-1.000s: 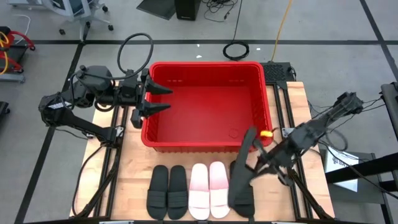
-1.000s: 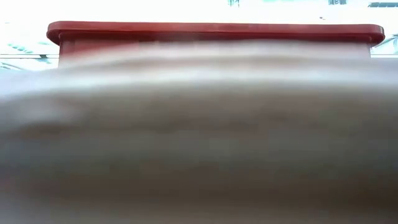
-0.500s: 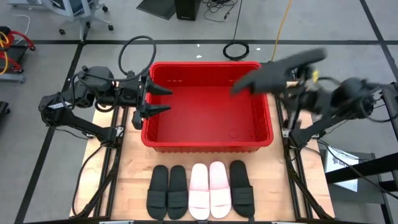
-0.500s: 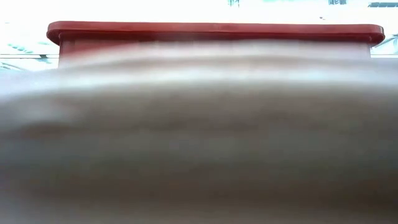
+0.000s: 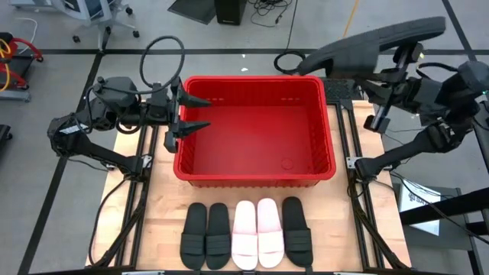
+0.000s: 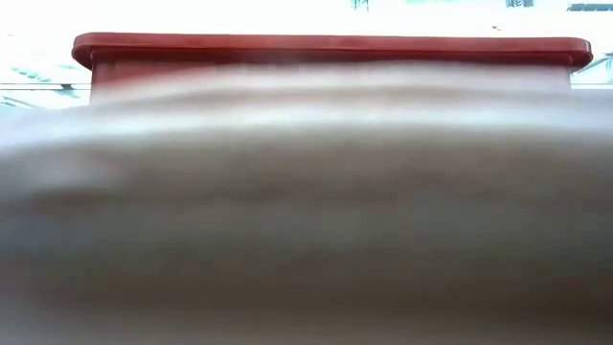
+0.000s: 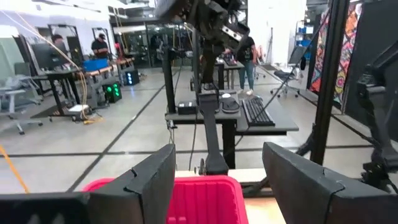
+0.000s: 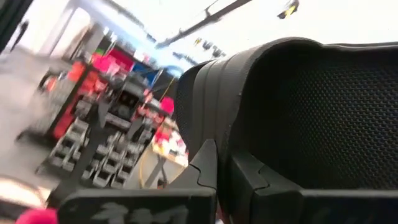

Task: Pick and place slides into bin
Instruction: Put the black slide into the red bin

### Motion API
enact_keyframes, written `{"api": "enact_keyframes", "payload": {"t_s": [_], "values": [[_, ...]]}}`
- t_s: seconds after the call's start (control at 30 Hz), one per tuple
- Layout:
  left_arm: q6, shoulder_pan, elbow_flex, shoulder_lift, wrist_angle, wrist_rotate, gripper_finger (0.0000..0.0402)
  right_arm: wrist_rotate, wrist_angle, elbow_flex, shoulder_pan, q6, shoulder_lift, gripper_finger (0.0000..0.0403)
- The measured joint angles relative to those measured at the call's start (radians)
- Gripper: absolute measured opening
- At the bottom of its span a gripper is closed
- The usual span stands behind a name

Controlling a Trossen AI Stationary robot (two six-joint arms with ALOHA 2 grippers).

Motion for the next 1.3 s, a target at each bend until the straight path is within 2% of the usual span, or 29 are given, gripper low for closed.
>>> {"api": "enact_keyframes", "payload": {"t_s": [0.2, 0.47, 0.77, 1.0, 1.1, 1.23, 1.3], "values": [[0.056, 0.020, 0.000, 0.000, 0.020, 0.000, 0.0241, -0.013, -0.211, 0.179, -0.103, 0.031, 0.097, 0.0000], [0.096, 0.073, 0.000, 0.000, 0.025, 0.000, 0.0241, -0.148, -0.435, 0.309, -0.311, 0.106, 0.189, 0.0000], [0.119, 0.136, 0.000, 0.000, 0.018, 0.001, 0.0241, -0.563, -0.742, 0.361, -0.652, 0.250, 0.304, 0.0000], [0.119, 0.150, 0.000, 0.000, 0.014, 0.002, 0.0241, -0.754, -0.917, 0.352, -0.860, 0.211, 0.423, 0.0000], [0.119, 0.150, 0.000, 0.000, 0.005, 0.002, 0.0241, -0.922, -0.946, 0.337, -0.927, 0.170, 0.463, 0.0000], [0.119, 0.150, 0.000, 0.000, -0.014, 0.002, 0.0241, -0.982, -1.077, 0.337, -0.969, 0.046, 0.500, 0.0000], [0.118, 0.150, 0.000, 0.000, -0.027, 0.002, 0.0241, -1.006, -1.059, 0.307, -0.984, 0.020, 0.506, 0.0000]]}}
